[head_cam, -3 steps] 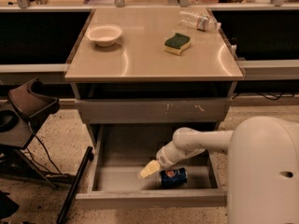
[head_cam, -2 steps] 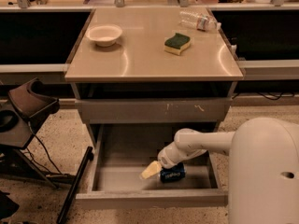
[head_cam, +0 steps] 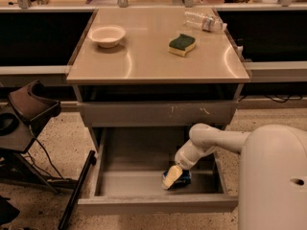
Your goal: Pick pepsi can from middle drawer and place on counter
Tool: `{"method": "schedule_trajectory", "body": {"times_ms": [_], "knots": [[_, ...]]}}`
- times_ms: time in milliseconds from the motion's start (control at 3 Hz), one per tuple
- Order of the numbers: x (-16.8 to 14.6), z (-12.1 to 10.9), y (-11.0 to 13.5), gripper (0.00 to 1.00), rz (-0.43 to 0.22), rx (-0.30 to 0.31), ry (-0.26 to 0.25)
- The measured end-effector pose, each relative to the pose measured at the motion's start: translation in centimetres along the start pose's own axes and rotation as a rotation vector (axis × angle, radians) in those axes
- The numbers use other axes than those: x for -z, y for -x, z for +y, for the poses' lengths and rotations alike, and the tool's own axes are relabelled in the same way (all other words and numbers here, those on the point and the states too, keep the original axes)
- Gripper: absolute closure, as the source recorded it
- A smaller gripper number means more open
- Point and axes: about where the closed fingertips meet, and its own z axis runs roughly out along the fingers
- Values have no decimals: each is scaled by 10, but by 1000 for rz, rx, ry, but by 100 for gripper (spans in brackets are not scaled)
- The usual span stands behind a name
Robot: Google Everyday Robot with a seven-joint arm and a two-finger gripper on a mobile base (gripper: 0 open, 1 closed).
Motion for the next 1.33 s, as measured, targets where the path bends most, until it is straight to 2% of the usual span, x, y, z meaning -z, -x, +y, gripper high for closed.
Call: {"method": "schedule_trajectory", "body": {"times_ms": [333, 667, 1000, 1333], "knots": [[0, 0, 0, 0, 0, 0, 0], [8, -2, -5, 0, 102, 65, -37], [25, 8, -9, 0, 308, 258, -119], [17, 6, -17, 0, 305, 235, -114]]}}
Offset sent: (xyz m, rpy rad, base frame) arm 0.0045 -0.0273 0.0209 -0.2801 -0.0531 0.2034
